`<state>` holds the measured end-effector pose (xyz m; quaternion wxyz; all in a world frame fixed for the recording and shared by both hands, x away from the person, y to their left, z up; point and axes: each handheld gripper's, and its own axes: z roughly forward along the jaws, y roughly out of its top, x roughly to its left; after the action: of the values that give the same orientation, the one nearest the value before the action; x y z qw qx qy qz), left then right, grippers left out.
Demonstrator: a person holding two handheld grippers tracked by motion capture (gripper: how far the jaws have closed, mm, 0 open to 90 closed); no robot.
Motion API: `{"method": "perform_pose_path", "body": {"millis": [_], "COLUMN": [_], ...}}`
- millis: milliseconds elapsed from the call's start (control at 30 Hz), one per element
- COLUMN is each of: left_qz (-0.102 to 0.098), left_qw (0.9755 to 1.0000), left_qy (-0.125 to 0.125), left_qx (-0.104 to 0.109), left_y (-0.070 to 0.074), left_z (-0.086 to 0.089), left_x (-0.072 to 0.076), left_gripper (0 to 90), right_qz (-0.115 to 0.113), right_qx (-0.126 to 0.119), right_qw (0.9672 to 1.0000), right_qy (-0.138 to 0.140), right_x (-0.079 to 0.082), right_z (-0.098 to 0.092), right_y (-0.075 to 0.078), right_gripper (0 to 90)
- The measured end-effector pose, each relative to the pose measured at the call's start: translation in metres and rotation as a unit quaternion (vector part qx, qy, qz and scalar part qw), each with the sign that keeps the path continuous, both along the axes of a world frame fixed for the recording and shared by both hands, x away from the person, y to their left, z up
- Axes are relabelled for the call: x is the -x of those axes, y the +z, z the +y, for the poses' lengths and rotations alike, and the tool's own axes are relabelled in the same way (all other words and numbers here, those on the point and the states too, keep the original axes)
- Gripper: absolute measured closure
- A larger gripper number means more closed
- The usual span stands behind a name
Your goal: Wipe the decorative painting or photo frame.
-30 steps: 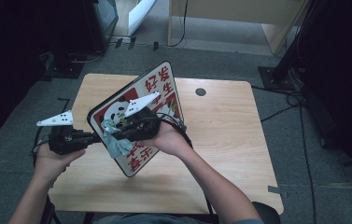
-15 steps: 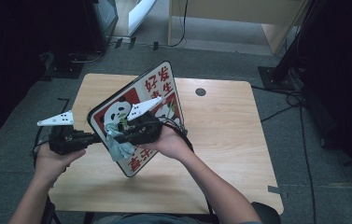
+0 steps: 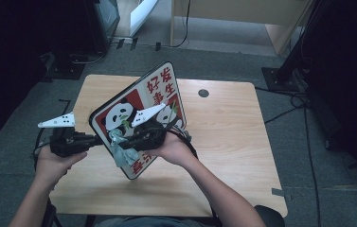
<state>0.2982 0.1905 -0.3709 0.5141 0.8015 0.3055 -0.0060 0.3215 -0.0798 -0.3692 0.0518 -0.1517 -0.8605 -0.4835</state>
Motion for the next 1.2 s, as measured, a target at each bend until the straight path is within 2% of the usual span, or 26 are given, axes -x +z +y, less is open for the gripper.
{"method": "perform_pose_path", "body": {"millis": [500, 1200], "left_qz": [0.000, 0.001], "left_qw": [1.0000, 0.9999], "left_qy": [0.000, -0.008], "left_qx": [0.004, 0.008], "left_y": [-0.001, -0.001], "left_z": [0.000, -0.001], "left_x": [0.002, 0.001], "left_gripper": [90.0, 90.0], "right_qz": [0.013, 0.030], "right_qx": [0.009, 0.022], "right_qw": [0.9999, 0.9992], "right_qy": [-0.007, -0.016], "right_x": [0.006, 0.011], "right_z": [-0.003, -0.009], "right_y": [-0.012, -0.038], "right_gripper": [82.4, 82.3]}}
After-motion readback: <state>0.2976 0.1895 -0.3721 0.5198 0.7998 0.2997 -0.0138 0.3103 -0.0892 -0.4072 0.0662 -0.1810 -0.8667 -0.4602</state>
